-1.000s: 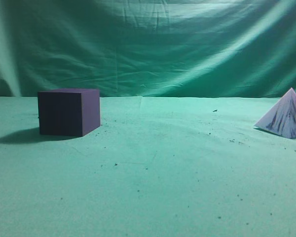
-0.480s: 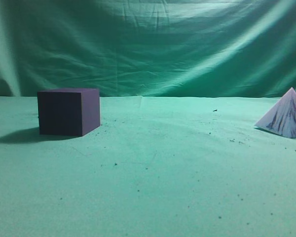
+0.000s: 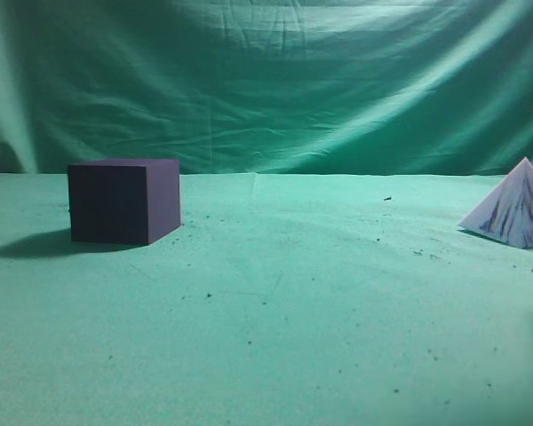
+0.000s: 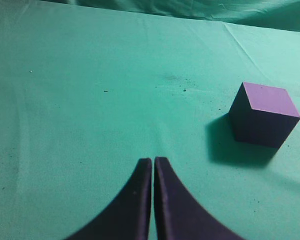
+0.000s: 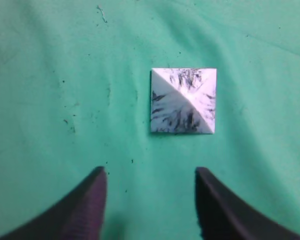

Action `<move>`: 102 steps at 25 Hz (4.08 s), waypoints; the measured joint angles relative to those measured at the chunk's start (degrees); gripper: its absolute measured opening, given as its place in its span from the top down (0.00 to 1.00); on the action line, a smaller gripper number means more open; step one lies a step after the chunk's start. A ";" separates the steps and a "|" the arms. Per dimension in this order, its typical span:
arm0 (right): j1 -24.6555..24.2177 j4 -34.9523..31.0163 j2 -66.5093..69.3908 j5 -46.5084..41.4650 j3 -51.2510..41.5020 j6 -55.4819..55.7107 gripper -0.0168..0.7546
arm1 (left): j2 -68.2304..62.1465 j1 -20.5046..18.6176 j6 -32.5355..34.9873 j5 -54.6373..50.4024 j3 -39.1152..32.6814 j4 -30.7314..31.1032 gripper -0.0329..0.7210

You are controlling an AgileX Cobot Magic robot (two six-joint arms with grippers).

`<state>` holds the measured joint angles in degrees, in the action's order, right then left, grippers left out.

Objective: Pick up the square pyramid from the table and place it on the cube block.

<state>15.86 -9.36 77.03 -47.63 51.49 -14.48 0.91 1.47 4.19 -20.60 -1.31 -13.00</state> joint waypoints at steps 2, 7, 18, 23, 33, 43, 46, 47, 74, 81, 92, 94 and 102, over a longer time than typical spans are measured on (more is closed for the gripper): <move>0.00 0.00 4.03 0.72 1.54 0.13 0.39 | 0.00 0.00 0.00 0.00 0.00 0.00 0.96; 0.00 0.00 14.10 1.31 5.75 0.13 0.15 | 0.00 0.00 0.00 0.00 0.00 0.00 0.96; 0.00 2.42 26.56 3.31 9.50 0.00 0.22 | 0.00 0.00 0.00 0.00 0.00 0.00 0.96; 0.00 4.48 27.82 4.74 9.63 -0.10 0.22 | 0.00 0.00 0.00 0.00 0.00 0.00 0.96; 0.12 6.95 28.97 1.75 12.33 0.90 0.42 | 0.00 0.00 0.00 0.10 0.00 0.04 0.96; 3.97 8.18 25.92 -15.19 33.79 2.04 0.42 | 0.00 0.00 0.00 0.10 0.00 0.13 0.96; 11.03 8.18 25.70 -18.60 40.92 3.19 0.42 | 0.00 0.00 0.00 0.10 0.00 0.13 0.96; 13.40 8.08 25.70 -18.72 42.68 3.77 0.42 | 0.00 0.00 0.00 0.10 0.00 0.13 0.96; 33.92 9.02 53.16 -23.33 68.09 4.68 0.42 | 0.00 0.00 0.00 0.10 0.00 1.56 0.96; 33.92 9.02 53.22 -23.55 72.93 4.97 0.13 | 0.00 0.00 0.00 0.10 0.00 1.56 0.96; 33.92 8.57 38.44 -24.18 73.55 9.56 0.68 | 0.00 0.00 0.00 0.10 0.00 1.68 0.96; 33.92 8.53 33.83 -24.43 73.55 9.79 0.86 | 0.00 0.00 0.00 0.10 0.00 1.68 0.96; 33.92 8.53 15.13 -26.21 68.23 9.54 0.98 | 0.00 0.00 0.00 0.10 0.00 1.70 0.96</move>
<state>49.78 -0.83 92.16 -73.83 119.72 -4.94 0.91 1.47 4.19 -20.49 -1.31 -11.30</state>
